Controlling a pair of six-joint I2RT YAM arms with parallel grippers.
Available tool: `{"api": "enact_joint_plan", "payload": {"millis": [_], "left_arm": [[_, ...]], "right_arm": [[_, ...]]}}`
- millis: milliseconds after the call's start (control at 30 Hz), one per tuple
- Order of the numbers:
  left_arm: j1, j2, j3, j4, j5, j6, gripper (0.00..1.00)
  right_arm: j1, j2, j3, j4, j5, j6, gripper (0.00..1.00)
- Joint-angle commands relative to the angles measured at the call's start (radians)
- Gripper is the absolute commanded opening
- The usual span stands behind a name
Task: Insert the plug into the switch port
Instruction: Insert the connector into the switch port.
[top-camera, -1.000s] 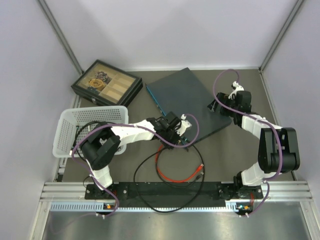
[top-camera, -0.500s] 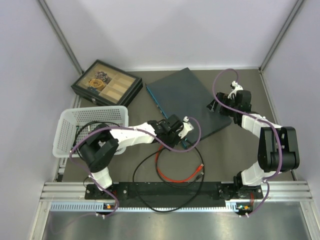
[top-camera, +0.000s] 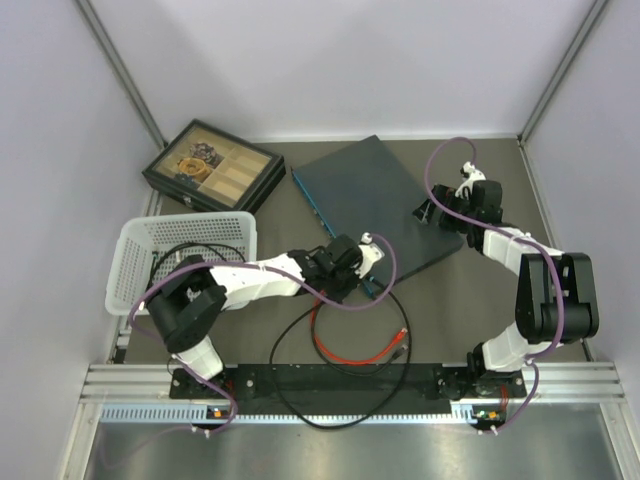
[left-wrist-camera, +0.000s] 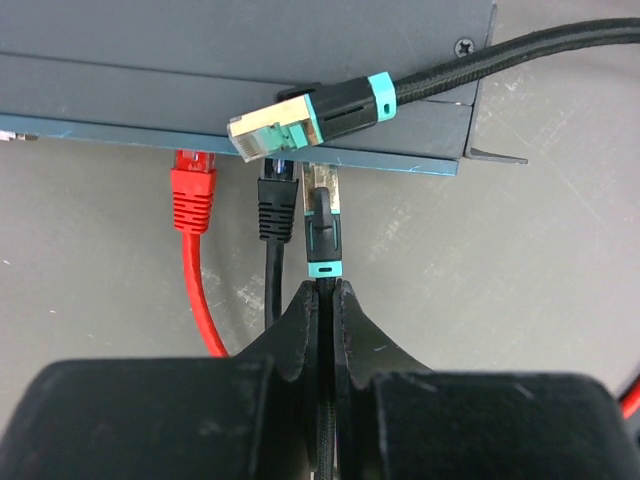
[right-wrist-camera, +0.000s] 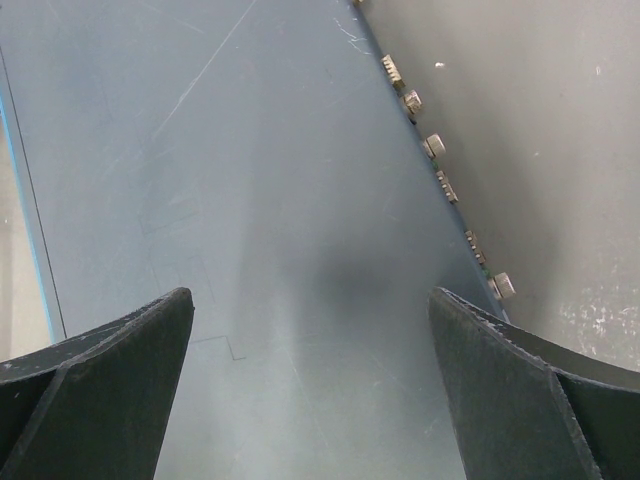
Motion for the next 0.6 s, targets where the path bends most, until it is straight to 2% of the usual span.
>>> {"api": "enact_joint_plan", "payload": {"millis": [0, 167, 567], "left_arm": [[-0.004, -0.081, -0.071, 0.246, -0.022, -0.038, 0.0], [-0.004, -0.102, -0.123, 0.35, -0.022, -0.039, 0.0], [-0.004, -0.163, -0.218, 0.464, -0.02, 0.019, 0.0]], "right_arm": [[-0.005, 0.03, 0.013, -0.063, -0.028, -0.001, 0.99], [-0.005, 0.03, 0.011, -0.061, -0.032, 0.0, 0.99], [-0.005, 0.031, 0.011, -0.058, -0.039, 0.0, 0.99]]}}
